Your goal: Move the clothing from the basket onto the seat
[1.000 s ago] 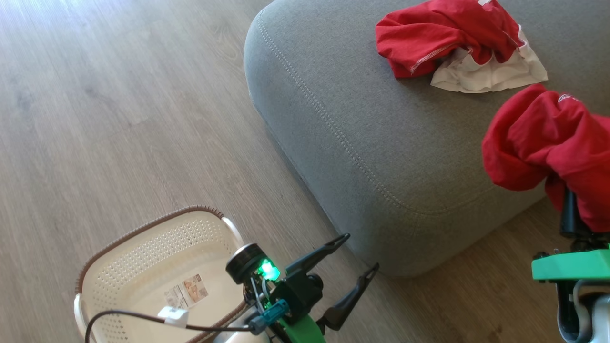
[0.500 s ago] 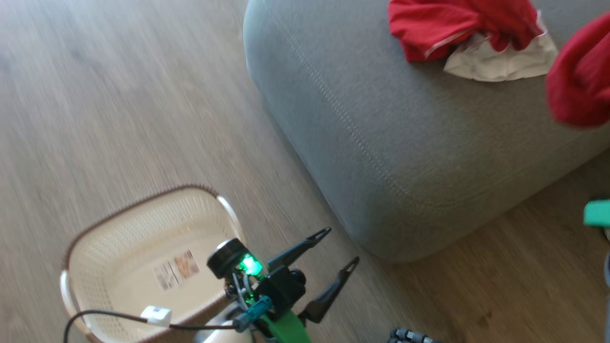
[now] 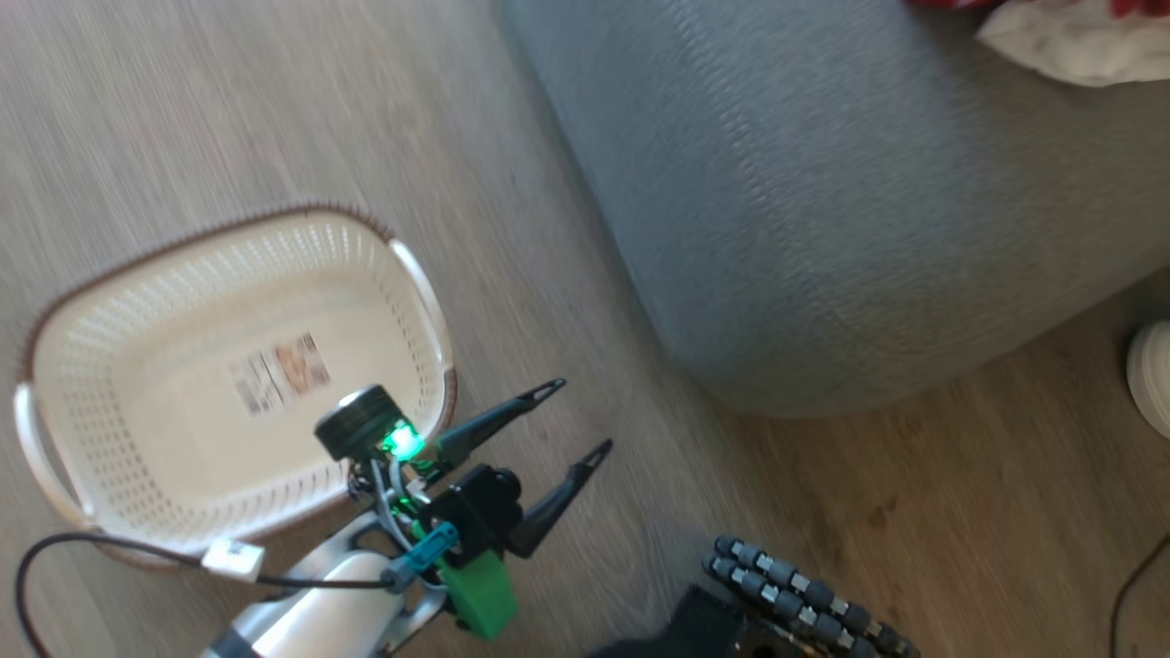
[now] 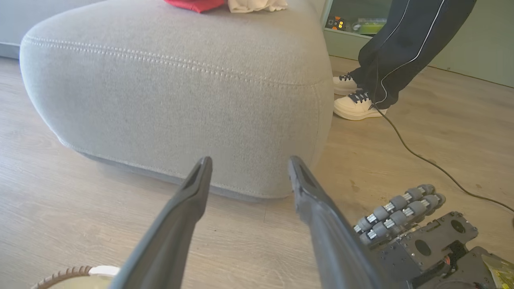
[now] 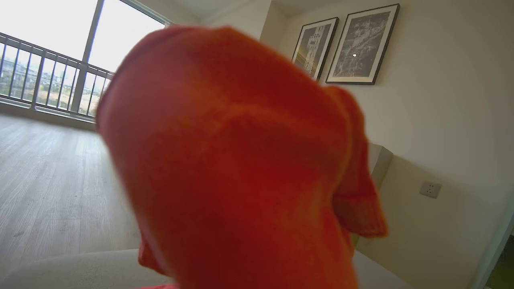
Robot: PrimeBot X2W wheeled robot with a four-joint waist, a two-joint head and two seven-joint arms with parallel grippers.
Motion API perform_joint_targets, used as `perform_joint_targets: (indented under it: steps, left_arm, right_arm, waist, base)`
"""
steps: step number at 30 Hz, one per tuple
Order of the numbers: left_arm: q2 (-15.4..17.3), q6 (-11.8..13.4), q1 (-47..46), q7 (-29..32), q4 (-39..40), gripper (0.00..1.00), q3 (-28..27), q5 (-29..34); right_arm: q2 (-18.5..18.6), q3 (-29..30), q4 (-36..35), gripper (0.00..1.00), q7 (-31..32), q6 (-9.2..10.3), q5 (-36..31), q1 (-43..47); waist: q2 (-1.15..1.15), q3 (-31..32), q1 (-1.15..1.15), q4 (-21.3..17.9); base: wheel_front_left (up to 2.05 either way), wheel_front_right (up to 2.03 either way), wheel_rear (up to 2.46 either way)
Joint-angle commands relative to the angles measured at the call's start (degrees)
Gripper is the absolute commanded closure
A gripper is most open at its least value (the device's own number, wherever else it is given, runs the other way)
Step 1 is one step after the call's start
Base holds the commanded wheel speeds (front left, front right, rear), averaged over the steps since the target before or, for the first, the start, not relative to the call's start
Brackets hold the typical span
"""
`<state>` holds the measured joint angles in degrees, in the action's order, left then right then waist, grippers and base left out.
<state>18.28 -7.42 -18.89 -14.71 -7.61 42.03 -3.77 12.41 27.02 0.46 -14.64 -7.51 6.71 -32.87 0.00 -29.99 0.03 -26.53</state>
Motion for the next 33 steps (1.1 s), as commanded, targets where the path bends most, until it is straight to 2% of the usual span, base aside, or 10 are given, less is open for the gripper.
perform_joint_targets:
  steps: [1,6,10,13,17,18,20,21,25,33]
  left_arm:
    - [1.2,-0.1,-1.1,-0.3,2.3,0.0,-1.4,0.6]
    - [3.6,-0.1,-1.4,-0.3,3.6,0.0,-2.4,0.8]
    - [4.2,0.2,-1.5,-0.3,4.1,0.0,-3.5,0.9]
    - [4.3,0.3,-1.7,-0.3,4.6,0.0,-4.1,1.3]
    - [4.1,0.3,-1.9,-0.3,5.0,0.0,-4.3,1.7]
    - [4.1,0.3,-1.9,-0.3,5.0,0.0,-4.3,1.7]
    - [3.8,0.4,-1.9,-0.3,5.2,0.0,-4.7,1.8]
    - [3.8,0.4,-1.9,-0.3,5.2,0.0,-4.7,1.8]
    - [3.9,0.4,-2.2,-0.3,5.4,0.0,-5.0,1.9]
    - [3.5,0.5,-2.3,-0.3,5.5,0.0,-5.8,2.0]
  right_arm:
    - [3.5,0.2,0.3,1.0,-0.4,0.02,0.1,-3.0]
    - [7.7,2.4,10.5,1.0,-0.4,0.02,2.0,-12.0]
    - [10.5,2.8,22.1,1.0,0.9,0.02,5.7,-18.6]
    - [13.9,1.7,29.1,1.0,1.3,0.02,4.9,-22.1]
    - [16.8,1.1,36.8,1.0,1.2,0.02,3.4,-26.6]
    - [16.8,1.1,36.8,1.0,1.2,0.02,3.4,-26.6]
    - [17.8,1.9,42.8,1.0,1.7,0.02,1.7,-29.8]
    - [17.8,1.9,42.8,1.0,1.7,0.02,1.7,-29.8]
    - [18.6,2.4,50.7,1.0,3.3,0.02,-1.1,-33.4]
    - [18.0,0.3,62.7,1.0,7.6,0.02,-3.8,-38.2]
  waist:
    - [0.0,-4.9,-0.03,1.3]
    - [0.0,-8.5,-0.03,2.0]
    - [0.0,-10.2,-0.03,3.1]
    - [0.0,-11.3,-0.03,4.1]
    - [0.0,-12.3,-0.03,5.7]
    - [0.0,-12.3,-0.03,5.7]
    - [0.0,-12.9,-0.03,6.8]
    - [0.0,-12.9,-0.03,6.8]
    - [0.0,-13.6,-0.03,7.9]
    - [0.0,-14.1,-0.03,8.8]
  base:
    - [0.0,0.0,0.0]
    - [0.0,0.0,0.0]
    - [0.0,0.0,0.0]
    - [0.0,0.0,0.0]
    - [0.0,0.0,0.0]
    - [0.0,0.0,0.0]
    - [0.0,0.0,0.0]
    - [0.0,0.0,0.0]
    - [0.0,0.0,0.0]
    - [0.0,0.0,0.0]
